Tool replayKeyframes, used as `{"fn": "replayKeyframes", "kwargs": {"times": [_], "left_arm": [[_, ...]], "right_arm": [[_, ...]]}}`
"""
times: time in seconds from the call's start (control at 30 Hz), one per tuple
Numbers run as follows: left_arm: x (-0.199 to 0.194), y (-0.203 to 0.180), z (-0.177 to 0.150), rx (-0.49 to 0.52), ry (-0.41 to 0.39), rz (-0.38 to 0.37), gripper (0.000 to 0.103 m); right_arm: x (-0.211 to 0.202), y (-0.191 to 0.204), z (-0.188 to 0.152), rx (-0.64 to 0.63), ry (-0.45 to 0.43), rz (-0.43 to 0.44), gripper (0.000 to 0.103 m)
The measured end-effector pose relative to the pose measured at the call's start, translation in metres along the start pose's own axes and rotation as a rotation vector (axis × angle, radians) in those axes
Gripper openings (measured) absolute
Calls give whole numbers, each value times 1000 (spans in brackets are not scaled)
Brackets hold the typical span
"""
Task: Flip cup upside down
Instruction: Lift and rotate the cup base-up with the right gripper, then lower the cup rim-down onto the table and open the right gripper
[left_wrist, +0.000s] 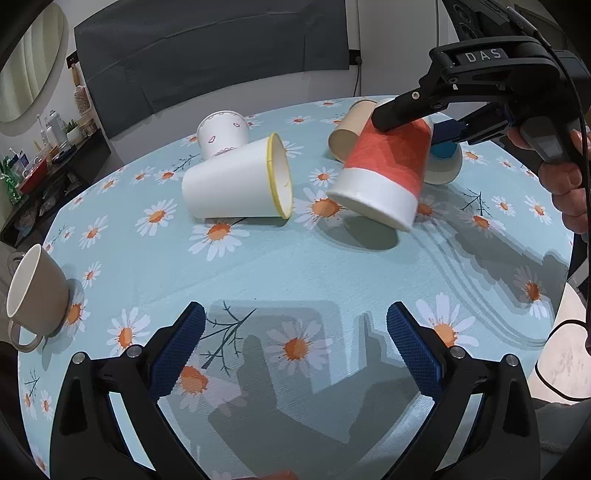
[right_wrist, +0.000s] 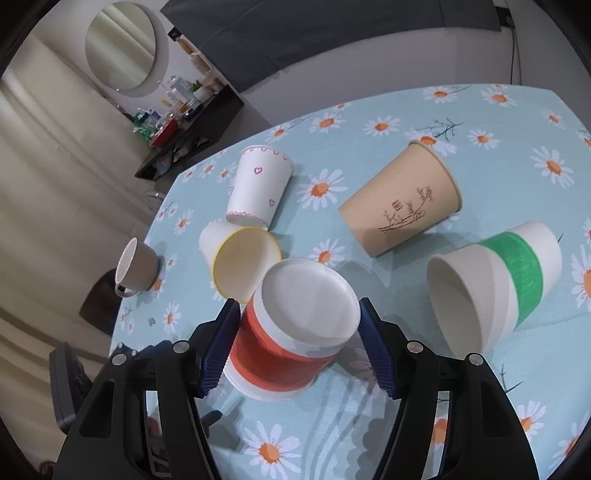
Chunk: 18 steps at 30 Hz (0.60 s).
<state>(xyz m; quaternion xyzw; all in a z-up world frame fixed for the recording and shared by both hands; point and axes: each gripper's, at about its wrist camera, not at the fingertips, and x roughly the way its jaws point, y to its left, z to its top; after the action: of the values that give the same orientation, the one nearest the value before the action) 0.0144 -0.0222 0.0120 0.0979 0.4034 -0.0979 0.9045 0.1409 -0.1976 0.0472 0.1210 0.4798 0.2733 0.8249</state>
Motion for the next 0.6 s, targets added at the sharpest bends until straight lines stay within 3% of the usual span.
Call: {"fn": "replayKeyframes", "kwargs": {"times": [0.13, 0.33, 0.6], "left_arm": [[2, -15, 5, 3, 11, 3, 97], [7, -34, 7, -9, 25, 0, 97], [9, -47, 4, -4, 17, -10, 97]], "right_arm": [[-10, 6, -6, -85, -66, -57, 60], [-19, 27, -24, -260, -139, -228, 60], [-21, 57, -58, -467, -167, -397, 60]]}}
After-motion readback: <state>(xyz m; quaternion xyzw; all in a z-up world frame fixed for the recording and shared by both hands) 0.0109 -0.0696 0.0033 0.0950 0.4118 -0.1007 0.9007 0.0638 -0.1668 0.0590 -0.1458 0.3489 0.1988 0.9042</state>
